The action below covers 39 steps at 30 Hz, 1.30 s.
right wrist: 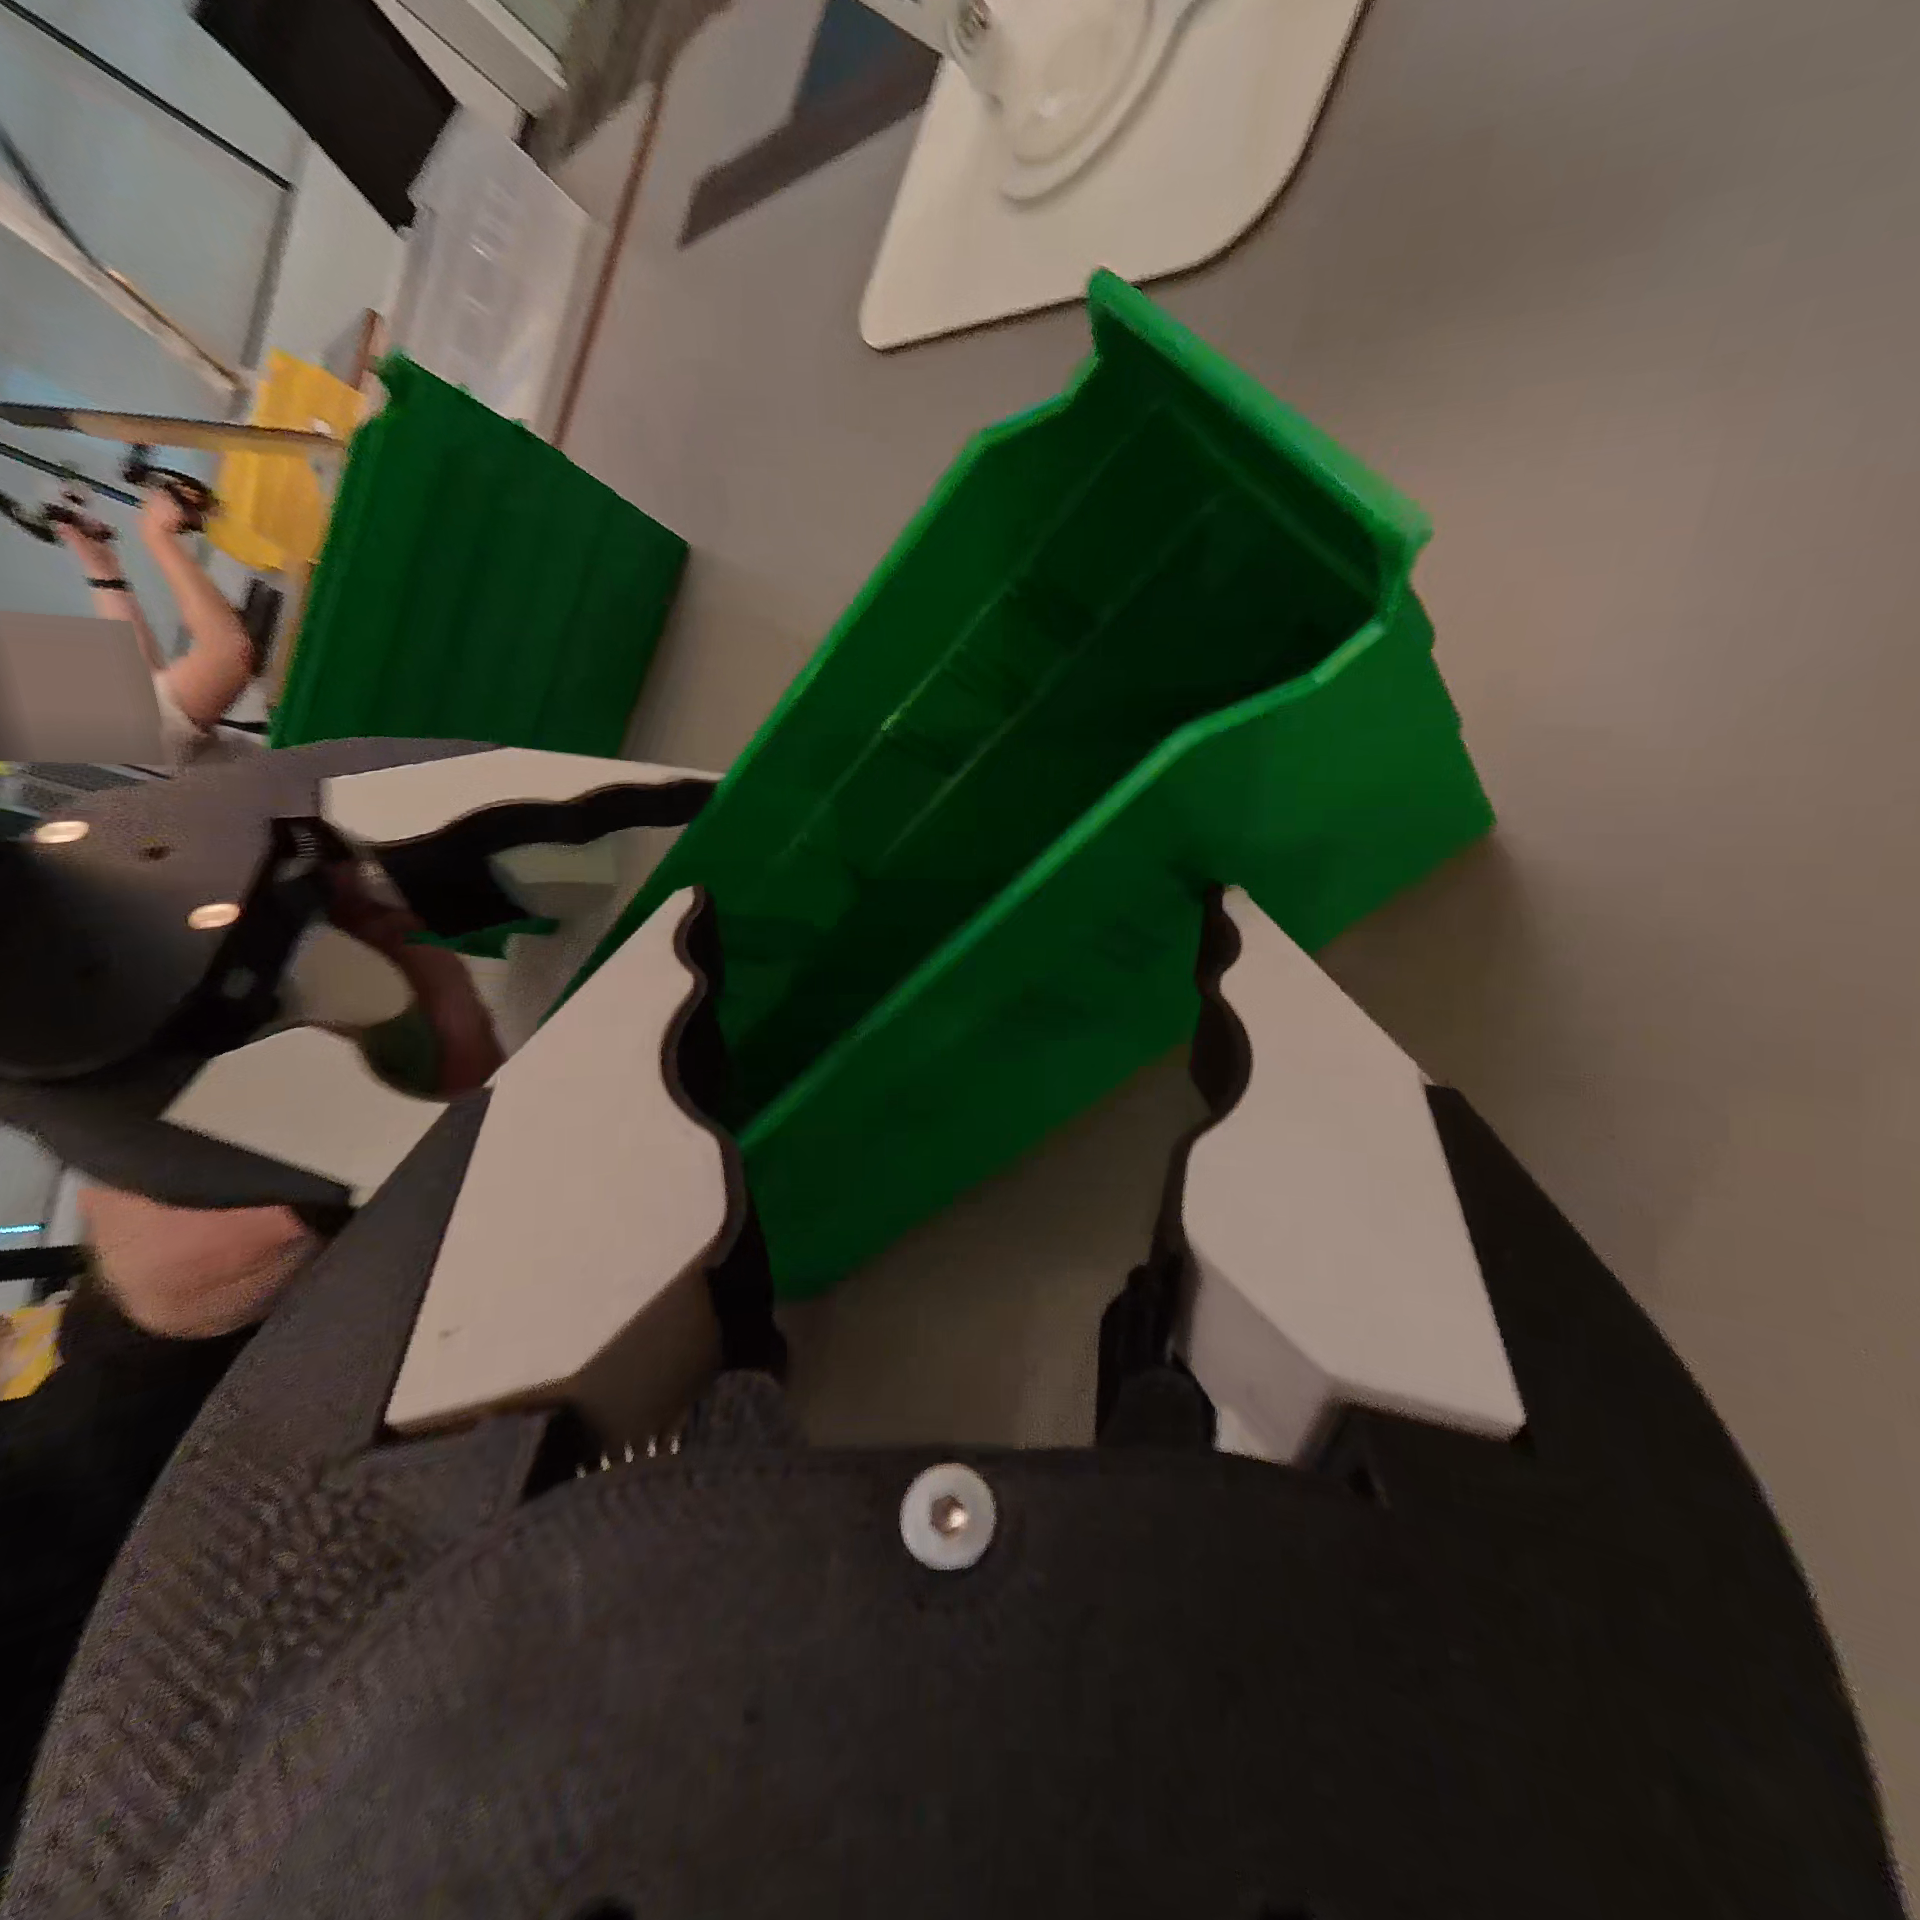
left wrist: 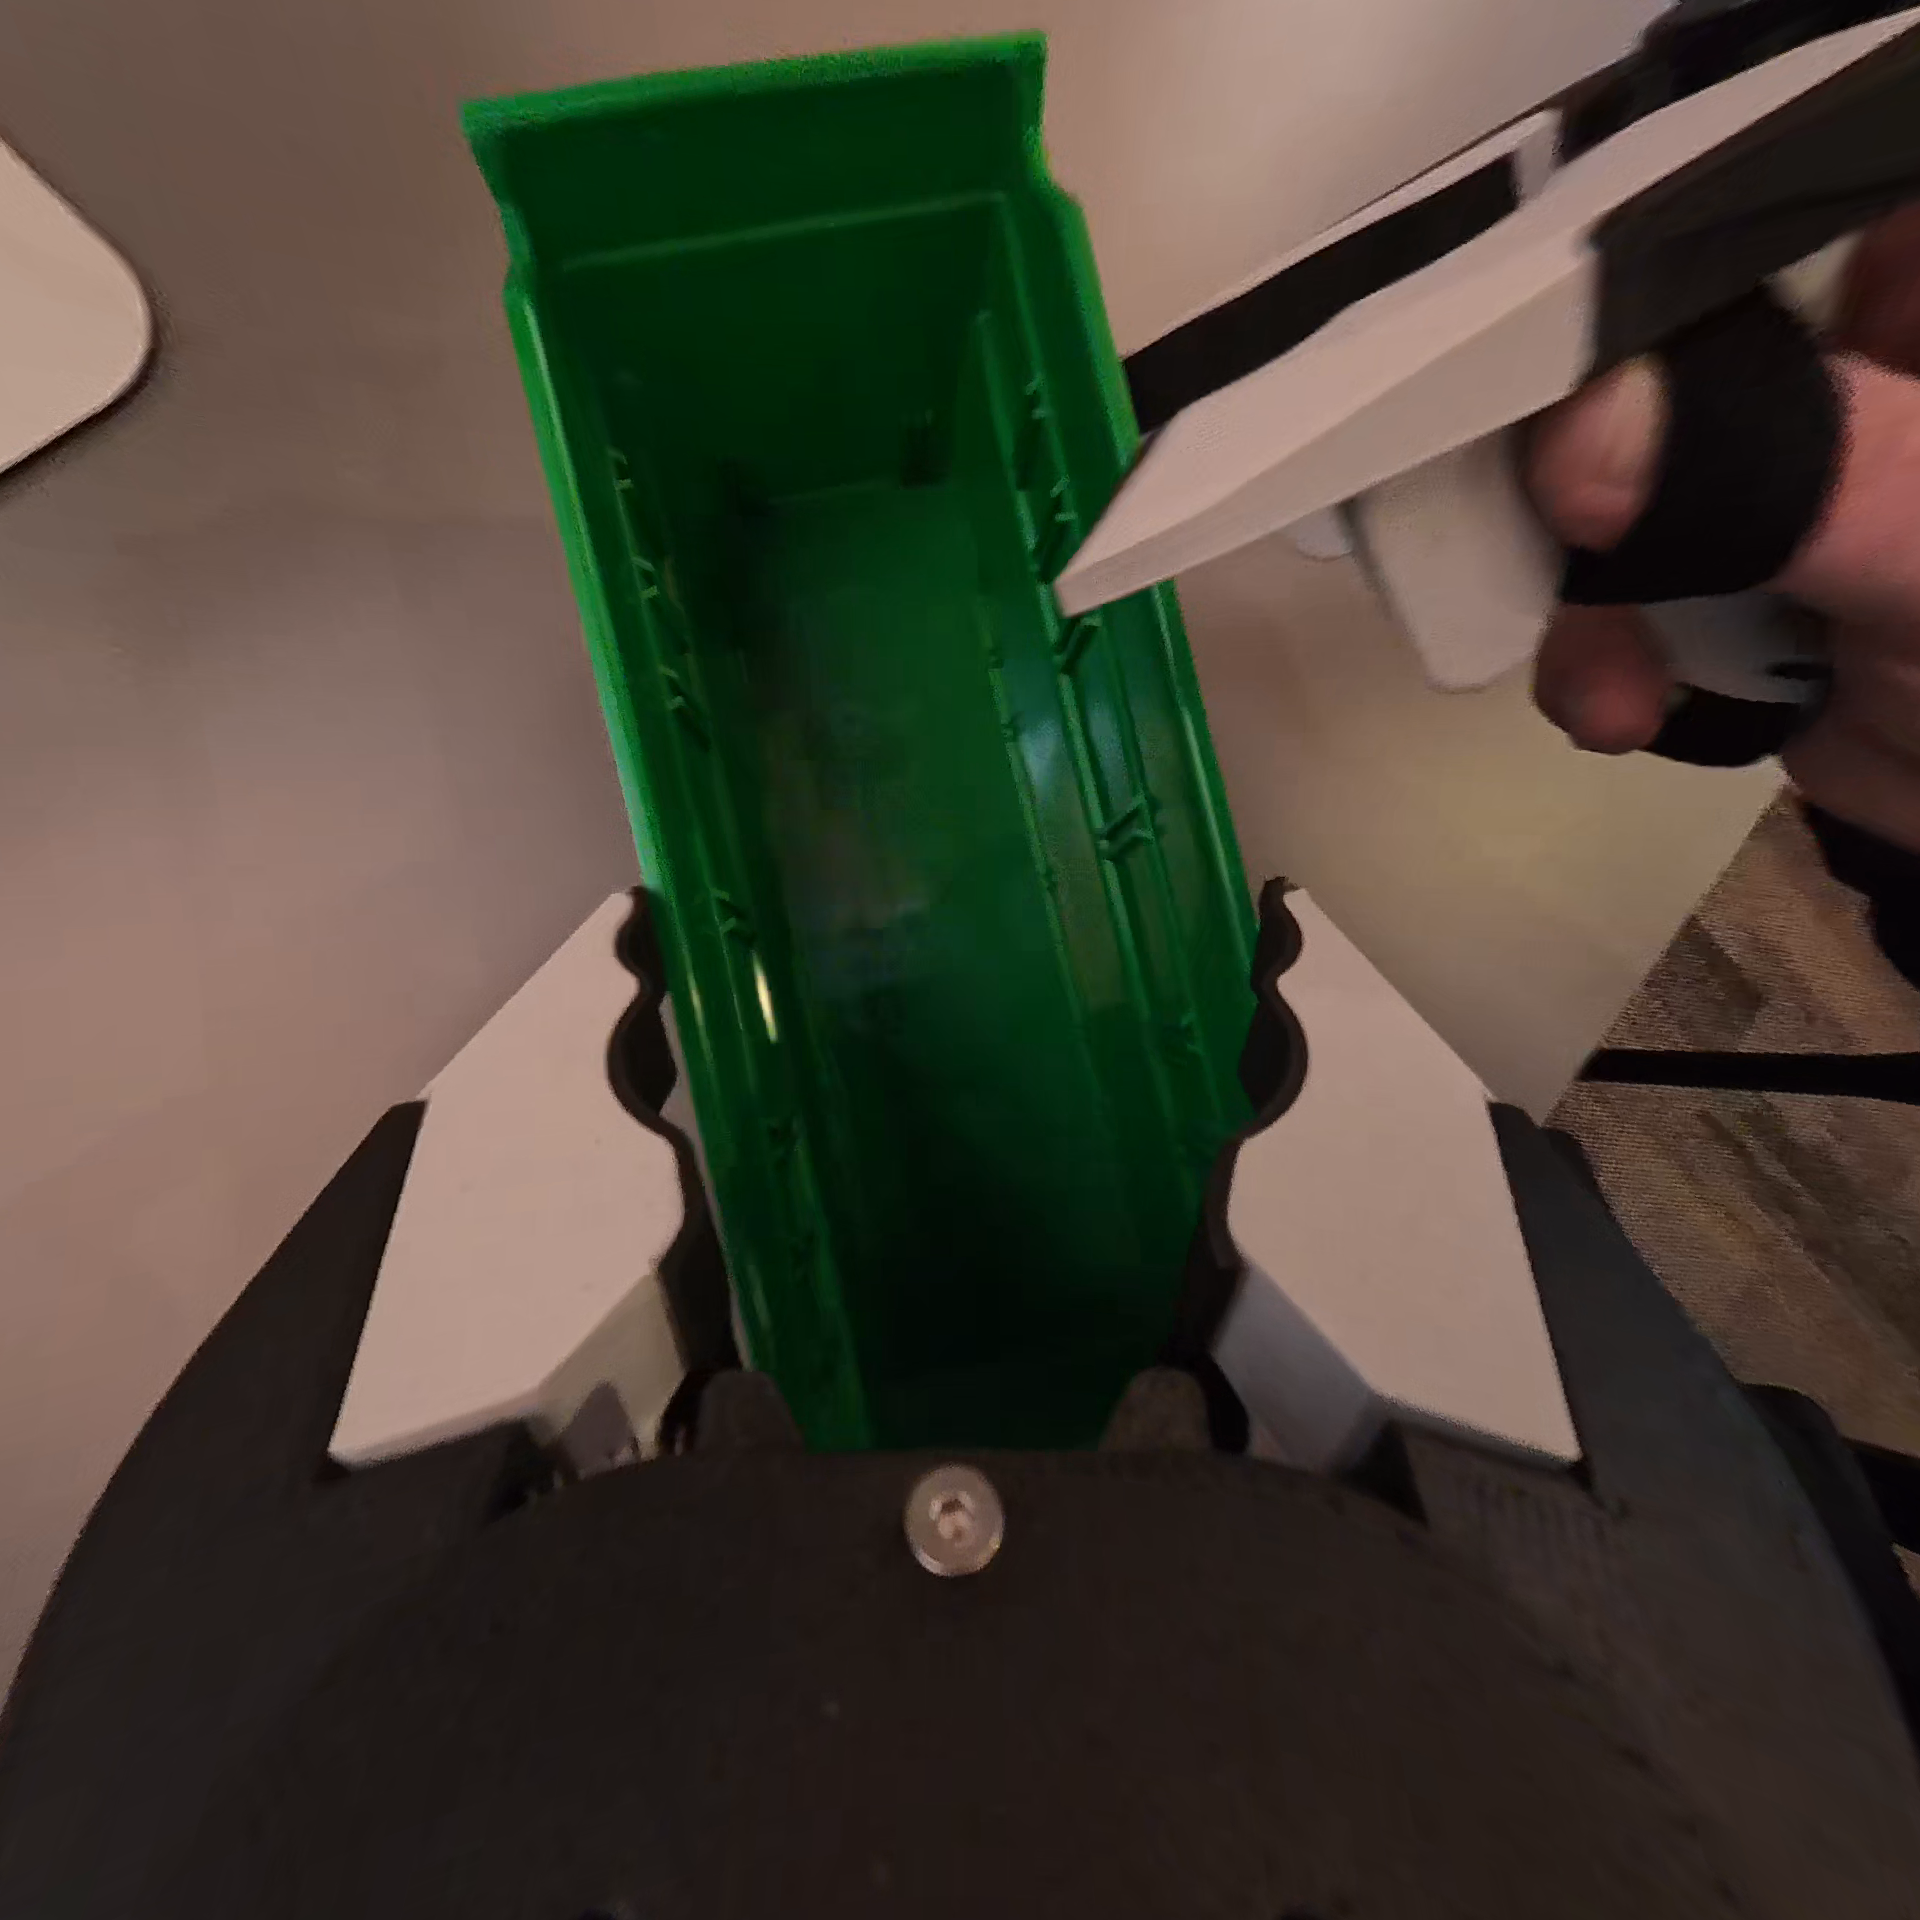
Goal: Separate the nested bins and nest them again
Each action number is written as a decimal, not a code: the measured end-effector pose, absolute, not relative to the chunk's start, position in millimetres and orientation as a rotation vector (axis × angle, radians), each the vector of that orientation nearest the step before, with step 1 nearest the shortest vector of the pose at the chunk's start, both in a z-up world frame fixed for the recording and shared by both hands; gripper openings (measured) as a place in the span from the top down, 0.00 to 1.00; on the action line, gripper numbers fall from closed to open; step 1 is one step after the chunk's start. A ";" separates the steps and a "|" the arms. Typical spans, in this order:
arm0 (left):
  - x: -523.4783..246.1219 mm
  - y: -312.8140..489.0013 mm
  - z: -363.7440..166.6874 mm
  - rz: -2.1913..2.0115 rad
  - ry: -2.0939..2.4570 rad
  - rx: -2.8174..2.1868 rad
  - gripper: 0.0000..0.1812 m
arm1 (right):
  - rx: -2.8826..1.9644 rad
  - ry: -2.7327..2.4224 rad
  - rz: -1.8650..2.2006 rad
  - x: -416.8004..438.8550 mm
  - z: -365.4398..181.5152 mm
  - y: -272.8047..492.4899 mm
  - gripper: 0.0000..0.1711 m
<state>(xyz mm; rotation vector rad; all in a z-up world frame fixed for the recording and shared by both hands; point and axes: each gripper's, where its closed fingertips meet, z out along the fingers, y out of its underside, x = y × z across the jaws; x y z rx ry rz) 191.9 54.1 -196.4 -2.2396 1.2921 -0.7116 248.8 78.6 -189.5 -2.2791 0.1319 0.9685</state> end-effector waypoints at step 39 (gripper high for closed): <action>-161.9 183.0 -146.6 -0.154 0.745 -2.553 0.19 | -2.713 -0.001 0.192 423.3 -214.8 27.0 0.97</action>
